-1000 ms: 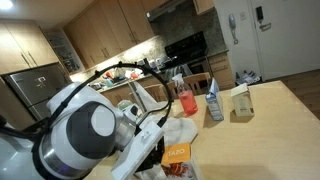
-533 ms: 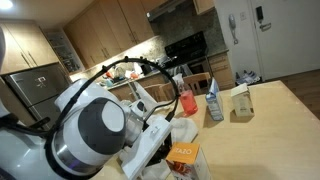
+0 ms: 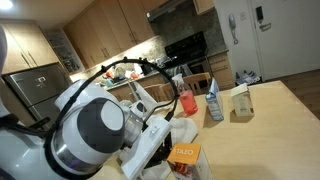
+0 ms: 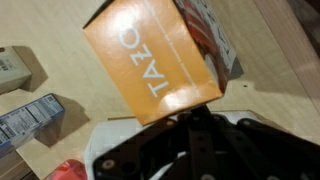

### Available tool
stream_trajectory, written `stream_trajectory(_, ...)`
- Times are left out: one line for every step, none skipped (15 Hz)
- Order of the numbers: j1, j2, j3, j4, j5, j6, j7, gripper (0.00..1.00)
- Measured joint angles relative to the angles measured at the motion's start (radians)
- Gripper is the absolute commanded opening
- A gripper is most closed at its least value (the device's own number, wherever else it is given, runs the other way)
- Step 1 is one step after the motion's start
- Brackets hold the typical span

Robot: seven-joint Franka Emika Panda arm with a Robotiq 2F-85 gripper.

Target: Move the blue box forward then move the beige box forward then move the white box forward then move the white bag to the right and put it upright

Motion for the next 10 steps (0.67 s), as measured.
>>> stream_trajectory(0.022, 0.000, -0.019, 0.000, 0.000, 0.000, 0.000, 0.00)
stream_trajectory(0.045, 0.000, -0.039, 0.000, -0.001, 0.000, 0.000, 0.00)
stream_trajectory(0.065, -0.001, -0.055, -0.003, -0.004, 0.000, 0.000, 0.00)
stream_trajectory(0.085, -0.001, -0.068, -0.008, -0.006, 0.001, 0.000, 0.00)
stream_trajectory(0.105, -0.001, -0.081, -0.015, -0.009, 0.003, 0.000, 0.00)
stream_trajectory(0.125, -0.002, -0.094, -0.022, -0.011, 0.006, 0.000, 0.00)
stream_trajectory(0.147, -0.003, -0.110, -0.031, -0.012, 0.010, 0.000, 0.00)
stream_trajectory(0.171, -0.004, -0.127, -0.040, -0.012, 0.015, 0.000, 0.00)
stream_trajectory(0.194, -0.006, -0.144, -0.049, -0.013, 0.022, 0.000, 0.00)
stream_trajectory(0.216, -0.007, -0.163, -0.059, -0.014, 0.030, 0.000, 0.00)
